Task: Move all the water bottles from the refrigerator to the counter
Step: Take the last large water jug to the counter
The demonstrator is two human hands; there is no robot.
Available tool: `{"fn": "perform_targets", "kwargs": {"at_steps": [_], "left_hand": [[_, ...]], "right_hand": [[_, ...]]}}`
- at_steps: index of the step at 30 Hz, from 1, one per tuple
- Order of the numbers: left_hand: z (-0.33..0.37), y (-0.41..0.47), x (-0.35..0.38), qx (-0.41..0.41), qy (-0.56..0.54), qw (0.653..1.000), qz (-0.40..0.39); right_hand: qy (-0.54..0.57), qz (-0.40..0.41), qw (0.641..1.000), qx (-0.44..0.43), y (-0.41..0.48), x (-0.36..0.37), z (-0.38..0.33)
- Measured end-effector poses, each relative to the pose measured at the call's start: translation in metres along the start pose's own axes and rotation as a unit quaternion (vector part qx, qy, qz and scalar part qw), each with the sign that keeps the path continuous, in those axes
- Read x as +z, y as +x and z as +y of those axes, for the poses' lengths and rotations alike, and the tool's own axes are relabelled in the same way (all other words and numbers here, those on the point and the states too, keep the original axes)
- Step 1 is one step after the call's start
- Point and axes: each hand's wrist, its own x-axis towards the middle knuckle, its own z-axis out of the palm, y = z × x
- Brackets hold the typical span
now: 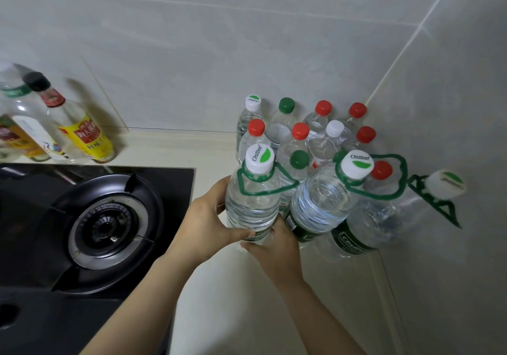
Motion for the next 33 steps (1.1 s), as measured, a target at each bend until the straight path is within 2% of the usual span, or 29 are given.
{"fn": "perform_targets", "kwargs": {"at_steps": [20, 33], "left_hand": [[-0.0061, 0.001, -0.0015, -0.001, 0.017, 1.0, -0.019], [-0.0052, -0.0003, -0.0021, -0.005, 0.027, 0.999, -0.027]], "right_hand": [[-0.01, 0.0, 1.0, -0.011, -0.0049, 0.0016, 0.0049], [-0.087, -0.023, 0.996, -0.015, -0.0073, -0.0035, -0.0013]]}}
